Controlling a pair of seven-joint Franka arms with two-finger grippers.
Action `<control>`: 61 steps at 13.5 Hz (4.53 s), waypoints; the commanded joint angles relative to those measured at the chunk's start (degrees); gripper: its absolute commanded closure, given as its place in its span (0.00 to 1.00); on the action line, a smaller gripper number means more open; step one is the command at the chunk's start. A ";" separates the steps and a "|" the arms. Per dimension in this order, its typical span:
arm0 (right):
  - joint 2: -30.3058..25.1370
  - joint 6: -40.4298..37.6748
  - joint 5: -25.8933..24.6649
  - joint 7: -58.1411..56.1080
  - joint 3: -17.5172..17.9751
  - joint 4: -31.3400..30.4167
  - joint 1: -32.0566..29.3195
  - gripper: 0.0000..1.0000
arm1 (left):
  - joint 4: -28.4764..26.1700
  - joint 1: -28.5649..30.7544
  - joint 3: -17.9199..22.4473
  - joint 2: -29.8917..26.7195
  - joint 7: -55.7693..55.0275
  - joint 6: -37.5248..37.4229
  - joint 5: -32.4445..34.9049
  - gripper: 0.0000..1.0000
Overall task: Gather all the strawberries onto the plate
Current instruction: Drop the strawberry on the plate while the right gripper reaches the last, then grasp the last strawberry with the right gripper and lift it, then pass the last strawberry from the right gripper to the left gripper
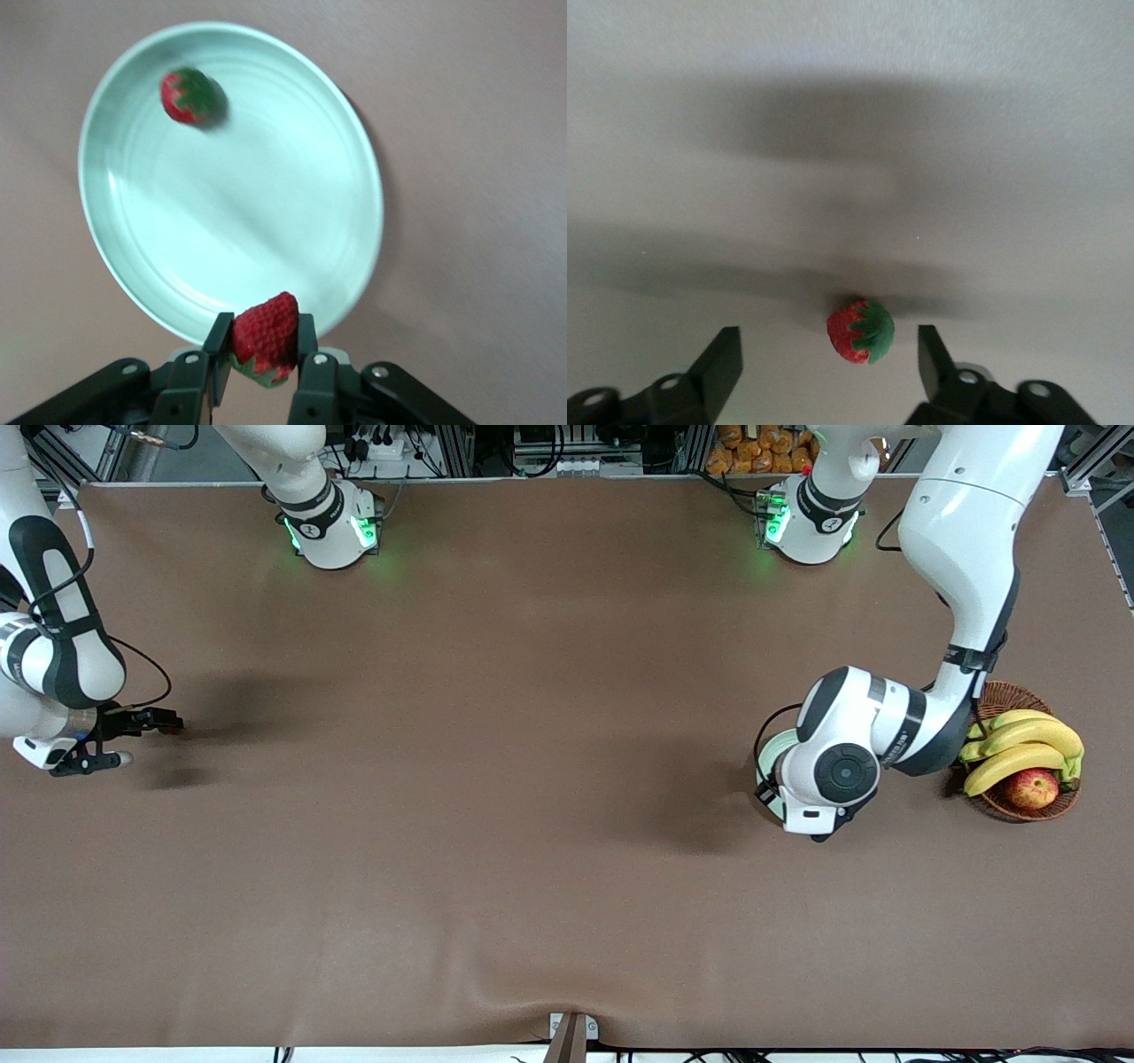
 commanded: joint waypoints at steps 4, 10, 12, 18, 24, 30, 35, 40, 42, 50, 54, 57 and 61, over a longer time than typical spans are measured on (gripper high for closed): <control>0.87 3.14 -2.62 -4.17 1.09 -2.09 -3.13 0.45 | -1.12 1.99 -0.51 1.73 -0.19 0.35 6.19 0.00; 0.88 3.24 -2.79 -4.44 1.18 -1.74 -2.70 1.00 | -0.33 1.38 -1.48 -1.52 -0.63 -1.14 5.32 0.00; 0.09 -0.26 -2.62 -3.66 1.44 0.18 -1.30 1.00 | 0.01 1.73 -2.88 -2.49 -0.63 -1.41 5.23 0.00; -0.09 -20.82 2.38 3.80 1.62 14.94 8.19 1.00 | 3.43 1.47 -5.00 -4.51 -0.89 -2.81 3.21 0.00; -0.09 -36.56 10.90 26.00 1.71 25.93 20.75 1.00 | 7.31 1.90 -8.68 -4.86 -0.81 -3.87 0.57 0.00; -0.44 -36.77 21.10 52.73 1.71 27.97 34.90 1.00 | 8.80 1.82 -10.62 -5.13 -0.81 -3.87 0.48 0.00; 0.26 -26.86 24.53 71.63 1.62 27.36 46.59 1.00 | 8.89 1.82 -11.50 -5.83 -0.81 -3.87 0.48 0.00; 6.39 -7.89 27.26 90.09 1.62 27.53 60.74 1.00 | 8.63 1.82 -11.50 -5.65 -0.81 -3.95 0.57 0.00; 10.17 0.81 27.27 95.73 1.62 27.53 65.23 1.00 | 8.37 1.82 -11.50 -5.39 -0.81 -3.96 0.48 0.00; 17.84 15.18 28.23 100.94 1.53 27.44 72.10 0.00 | 8.19 1.03 -11.50 -4.43 -1.42 -3.96 0.57 0.00; 16.70 13.61 28.15 100.32 1.36 27.71 72.19 0.00 | 8.37 0.50 -11.50 -3.46 -1.60 -3.87 0.66 0.00; 13.63 6.08 27.18 99.62 0.92 28.93 68.60 0.00 | 8.54 -1.34 -11.50 -2.14 -1.60 -3.35 0.57 0.00; 7.83 -6.40 25.60 91.74 0.83 30.08 60.26 0.00 | 9.16 -5.82 -11.33 1.54 -8.24 0.94 0.39 0.00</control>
